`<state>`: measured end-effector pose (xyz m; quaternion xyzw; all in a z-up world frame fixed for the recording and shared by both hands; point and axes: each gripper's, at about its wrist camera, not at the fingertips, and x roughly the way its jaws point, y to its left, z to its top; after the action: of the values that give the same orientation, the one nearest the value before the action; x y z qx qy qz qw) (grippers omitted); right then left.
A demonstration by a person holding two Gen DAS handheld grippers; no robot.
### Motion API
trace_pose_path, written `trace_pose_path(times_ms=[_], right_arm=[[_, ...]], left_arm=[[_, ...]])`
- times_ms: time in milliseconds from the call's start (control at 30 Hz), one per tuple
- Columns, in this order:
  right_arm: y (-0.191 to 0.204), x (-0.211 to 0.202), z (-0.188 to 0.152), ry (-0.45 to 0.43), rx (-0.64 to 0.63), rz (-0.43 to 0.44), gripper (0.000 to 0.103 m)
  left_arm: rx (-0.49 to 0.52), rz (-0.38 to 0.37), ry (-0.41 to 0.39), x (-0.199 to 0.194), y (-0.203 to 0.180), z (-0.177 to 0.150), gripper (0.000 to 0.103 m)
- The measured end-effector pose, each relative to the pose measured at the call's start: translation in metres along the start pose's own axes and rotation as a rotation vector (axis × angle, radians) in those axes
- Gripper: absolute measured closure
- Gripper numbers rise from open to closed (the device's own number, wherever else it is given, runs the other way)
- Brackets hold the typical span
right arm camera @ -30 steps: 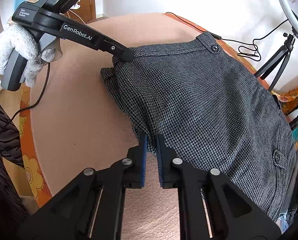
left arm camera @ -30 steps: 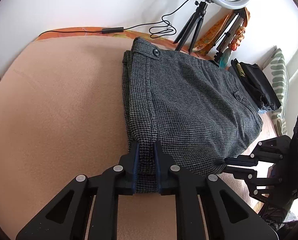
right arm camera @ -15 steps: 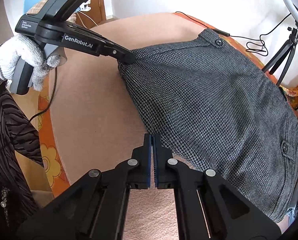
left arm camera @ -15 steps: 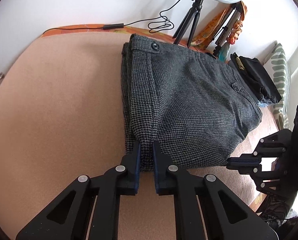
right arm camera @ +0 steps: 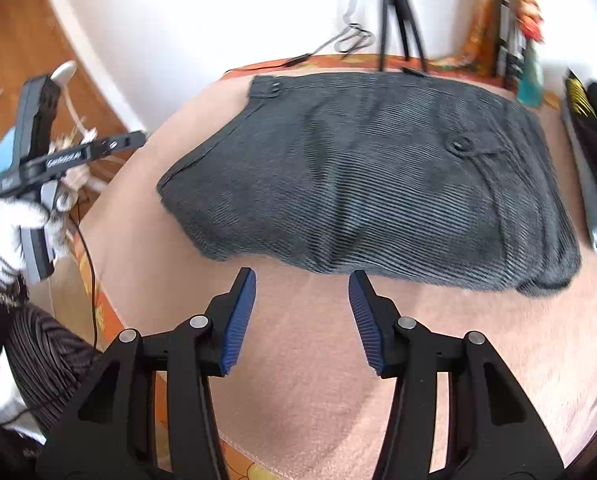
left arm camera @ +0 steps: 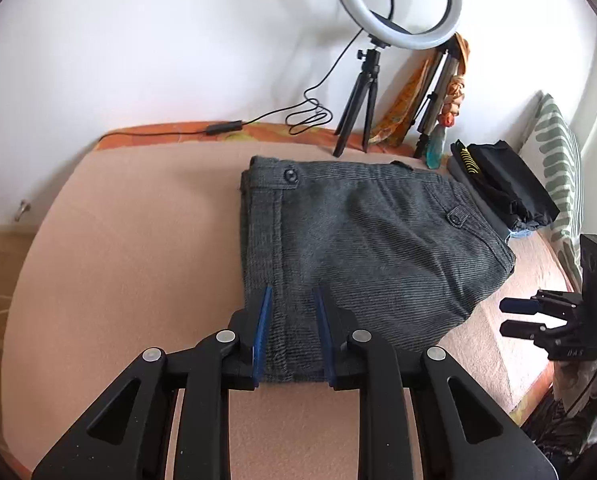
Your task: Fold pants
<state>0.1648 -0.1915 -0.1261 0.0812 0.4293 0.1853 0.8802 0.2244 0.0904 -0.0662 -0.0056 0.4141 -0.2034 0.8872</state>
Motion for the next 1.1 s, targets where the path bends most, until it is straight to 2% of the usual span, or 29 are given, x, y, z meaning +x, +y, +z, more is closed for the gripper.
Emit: trace_pose_path(times_ms=[100,167,267,467,600,733,833,933,1000,1100], right_arm=[[-0.046,-0.013,-0.009,-0.041,0.211,-0.04,0.048],[-0.074,-0.016,-0.015,-0.053,0.338,-0.058,0.046],[-0.107,-0.015,-0.021,-0.069,0.463,-0.06,0.045],[-0.153,-0.008,-0.029,-0.17,0.712,0.033,0.041],[-0.167,-0.001,-0.03,-0.255,0.821,0.071,0.04],[-0.176,0.002,-0.027,-0.331,0.882,0.057,0.04],[-0.175,0.005,-0.021,-0.357,0.888,0.032,0.04],[-0.172,0.009,-0.016,-0.359,0.896,0.0,0.056],[-0.171,0.008,-0.013,-0.358,0.88,-0.026,0.074],[-0.166,-0.001,-0.006,-0.361,0.818,-0.06,0.083]], left_arm=[[0.062,-0.029,0.0,0.007,-0.026,0.014,0.078],[0.098,-0.052,0.002,0.016,-0.047,0.022,0.069],[0.166,-0.077,0.012,0.033,-0.08,0.029,0.068],[0.255,-0.098,0.047,0.079,-0.13,0.037,0.068],[0.313,-0.071,0.082,0.111,-0.148,0.032,0.068],[0.364,0.009,0.113,0.138,-0.153,0.02,0.068],[0.402,0.04,0.111,0.15,-0.154,0.01,0.068],[0.427,0.053,0.079,0.151,-0.154,0.006,0.068],[0.416,0.043,0.079,0.152,-0.152,0.009,0.068],[0.371,0.02,0.079,0.147,-0.146,0.014,0.068]])
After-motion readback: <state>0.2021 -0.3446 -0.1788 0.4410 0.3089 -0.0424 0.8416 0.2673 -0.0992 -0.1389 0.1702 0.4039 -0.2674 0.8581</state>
